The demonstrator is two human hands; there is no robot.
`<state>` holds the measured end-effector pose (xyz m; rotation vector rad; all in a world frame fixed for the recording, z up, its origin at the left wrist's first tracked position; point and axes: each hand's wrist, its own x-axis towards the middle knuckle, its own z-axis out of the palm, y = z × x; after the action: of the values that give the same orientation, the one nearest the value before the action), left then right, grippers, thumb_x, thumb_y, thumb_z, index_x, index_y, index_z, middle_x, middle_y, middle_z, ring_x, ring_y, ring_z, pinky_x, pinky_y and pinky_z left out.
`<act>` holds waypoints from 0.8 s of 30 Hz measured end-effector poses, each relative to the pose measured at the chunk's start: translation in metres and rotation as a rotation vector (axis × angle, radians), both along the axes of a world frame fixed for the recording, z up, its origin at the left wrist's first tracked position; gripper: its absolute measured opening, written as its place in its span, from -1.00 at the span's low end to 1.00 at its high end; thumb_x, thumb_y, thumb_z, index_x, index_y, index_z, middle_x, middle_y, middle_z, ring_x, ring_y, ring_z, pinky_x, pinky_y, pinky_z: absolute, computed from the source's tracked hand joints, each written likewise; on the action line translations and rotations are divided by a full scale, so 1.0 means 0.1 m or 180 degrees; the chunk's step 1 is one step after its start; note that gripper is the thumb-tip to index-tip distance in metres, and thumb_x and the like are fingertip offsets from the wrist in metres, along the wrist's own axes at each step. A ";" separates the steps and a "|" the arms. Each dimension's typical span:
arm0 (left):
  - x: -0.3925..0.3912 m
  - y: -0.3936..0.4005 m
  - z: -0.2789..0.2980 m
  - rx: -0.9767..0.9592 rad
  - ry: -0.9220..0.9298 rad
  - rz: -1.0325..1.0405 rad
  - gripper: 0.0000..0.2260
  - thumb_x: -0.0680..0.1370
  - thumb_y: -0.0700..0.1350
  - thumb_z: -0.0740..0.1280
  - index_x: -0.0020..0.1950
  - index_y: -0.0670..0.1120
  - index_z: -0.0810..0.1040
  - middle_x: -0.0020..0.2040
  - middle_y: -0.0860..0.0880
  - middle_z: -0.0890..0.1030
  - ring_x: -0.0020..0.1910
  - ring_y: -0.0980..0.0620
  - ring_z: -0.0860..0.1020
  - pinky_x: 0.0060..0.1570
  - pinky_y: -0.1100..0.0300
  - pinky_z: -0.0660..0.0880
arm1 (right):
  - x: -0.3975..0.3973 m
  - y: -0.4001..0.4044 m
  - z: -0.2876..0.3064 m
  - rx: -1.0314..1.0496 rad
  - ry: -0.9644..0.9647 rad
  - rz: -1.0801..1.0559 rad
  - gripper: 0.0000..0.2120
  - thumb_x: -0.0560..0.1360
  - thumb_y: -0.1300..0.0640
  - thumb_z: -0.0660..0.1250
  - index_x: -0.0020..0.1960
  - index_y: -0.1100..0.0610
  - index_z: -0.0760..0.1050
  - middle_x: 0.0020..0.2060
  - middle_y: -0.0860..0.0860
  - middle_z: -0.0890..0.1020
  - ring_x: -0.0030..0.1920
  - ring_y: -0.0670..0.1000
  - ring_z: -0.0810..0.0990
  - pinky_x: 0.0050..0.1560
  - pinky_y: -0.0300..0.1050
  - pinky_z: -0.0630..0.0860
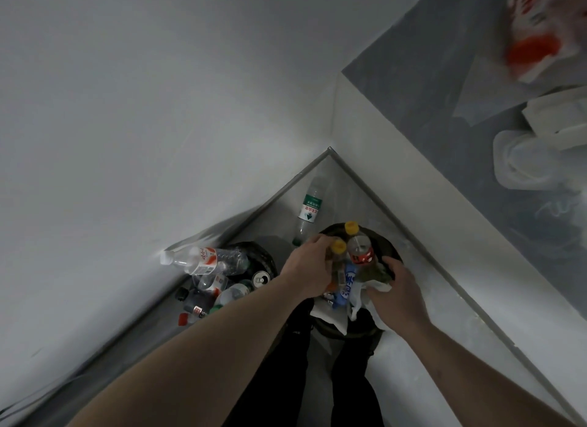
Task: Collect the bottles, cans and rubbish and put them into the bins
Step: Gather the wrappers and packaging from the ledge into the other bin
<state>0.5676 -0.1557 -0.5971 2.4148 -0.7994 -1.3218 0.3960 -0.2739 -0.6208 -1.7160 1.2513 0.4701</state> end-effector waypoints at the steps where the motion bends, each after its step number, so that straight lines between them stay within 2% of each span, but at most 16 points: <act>1: 0.03 0.04 -0.02 0.0009 0.0001 0.0080 -0.60 0.62 -0.12 0.23 0.46 0.07 0.38 0.42 0.02 0.43 0.31 -0.12 0.49 0.31 -0.04 0.45 | -0.01 0.01 -0.01 0.0034 0.0025 0.0001 -0.32 0.42 0.06 0.53 0.47 -0.05 0.34 0.31 0.02 0.50 0.21 0.05 0.54 0.14 -0.03 0.52; 4: 0.15 0.10 -0.08 -0.0073 -0.0132 0.0115 -0.59 0.61 -0.08 0.26 0.47 0.06 0.38 0.39 0.03 0.45 0.29 -0.07 0.49 0.30 0.00 0.45 | 0.00 0.02 -0.04 0.0073 -0.0043 0.0064 -0.35 0.41 0.05 0.51 0.44 -0.10 0.36 0.29 -0.06 0.48 0.20 0.00 0.53 0.12 -0.03 0.54; 7: 0.20 0.09 -0.15 -0.0301 -0.0146 0.0088 -0.60 0.59 0.00 0.30 0.44 0.09 0.39 0.34 0.07 0.45 0.21 0.01 0.52 0.21 0.09 0.47 | 0.09 0.01 -0.14 -0.0089 -0.0133 0.0177 -0.40 0.45 0.07 0.50 0.43 -0.08 0.38 0.27 -0.08 0.47 0.20 -0.02 0.52 0.19 -0.01 0.54; 11: 0.18 0.05 -0.34 -0.0504 0.0007 0.0129 -0.78 0.59 0.20 0.32 0.22 0.24 0.49 0.21 0.19 0.47 -0.04 0.12 0.59 -0.01 0.19 0.51 | 0.26 -0.07 -0.39 0.0005 -0.0094 0.0104 -0.48 0.39 -0.10 0.34 0.34 -0.18 0.41 0.18 -0.07 0.57 0.10 -0.02 0.59 0.14 0.08 0.60; 13: 0.16 0.00 -0.45 -0.0497 0.0024 0.0227 -0.86 0.60 0.16 0.34 0.14 0.23 0.55 0.17 0.20 0.49 -0.07 0.13 0.56 -0.04 0.24 0.44 | 0.30 -0.10 -0.54 0.0124 -0.0101 0.0117 -0.40 0.31 -0.17 0.26 0.36 -0.19 0.40 0.15 -0.08 0.58 0.08 -0.03 0.60 0.15 0.07 0.60; 15: 0.15 -0.06 -0.56 -0.0393 -0.0045 0.0401 -0.90 0.60 0.09 0.38 0.10 0.17 0.60 0.11 0.18 0.50 -0.03 0.12 0.54 -0.04 0.27 0.40 | 0.32 -0.11 -0.66 0.0225 -0.0111 0.0179 -0.36 0.30 -0.18 0.26 0.40 -0.20 0.38 0.18 -0.08 0.58 0.13 -0.02 0.59 0.21 0.07 0.57; 17: 0.16 -0.10 -0.68 -0.0150 -0.0121 0.0464 -0.90 0.58 0.02 0.40 0.09 0.12 0.63 0.10 0.15 0.51 0.02 0.08 0.54 0.00 0.22 0.44 | 0.36 -0.12 -0.73 0.0305 -0.0083 0.0261 -0.43 0.39 -0.07 0.33 0.41 -0.15 0.40 0.20 -0.07 0.58 0.16 -0.01 0.58 0.25 0.05 0.55; 19: 0.19 -0.11 -0.79 0.0135 -0.0157 0.0335 -0.85 0.57 -0.02 0.41 0.13 0.09 0.62 0.15 0.10 0.51 0.08 0.01 0.55 0.05 0.15 0.48 | 0.36 -0.14 -0.82 0.0339 -0.0048 0.0342 -0.55 0.45 0.04 0.36 0.35 -0.08 0.47 0.15 -0.07 0.60 0.13 -0.01 0.59 0.20 0.00 0.56; 20: 0.22 -0.11 -0.83 0.0277 -0.0150 0.0218 -0.83 0.55 -0.03 0.41 0.14 0.09 0.60 0.16 0.08 0.51 0.08 -0.02 0.55 0.05 0.13 0.48 | 0.34 -0.15 -0.89 0.0338 -0.0027 0.0370 -0.57 0.44 0.03 0.35 0.32 -0.08 0.49 0.14 -0.08 0.60 0.11 -0.02 0.60 0.17 -0.02 0.57; 22: 0.29 -0.15 -0.87 0.0375 -0.0117 0.0121 -0.83 0.51 0.01 0.43 0.09 0.10 0.59 0.10 0.08 0.54 0.02 -0.02 0.57 -0.02 0.13 0.50 | 0.26 -0.18 -1.01 0.0383 0.0011 0.0335 -0.51 0.39 -0.08 0.29 0.31 -0.12 0.48 0.14 -0.09 0.59 0.09 -0.04 0.59 0.16 -0.03 0.57; 24: 0.40 -0.21 -0.89 0.0234 -0.0173 0.0455 -0.93 0.45 0.01 0.43 -0.10 0.11 0.57 -0.09 0.11 0.59 -0.13 0.07 0.59 -0.17 0.17 0.53 | 0.22 -0.19 -0.98 0.0370 -0.0020 0.0289 -0.55 0.40 -0.13 0.28 0.29 -0.15 0.47 0.14 -0.08 0.58 0.07 -0.05 0.59 0.13 -0.03 0.57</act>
<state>0.6081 -0.1765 -0.6856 2.5223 -0.5884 -1.2569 0.4184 -0.2928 -0.7185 -1.6792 1.1234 0.5795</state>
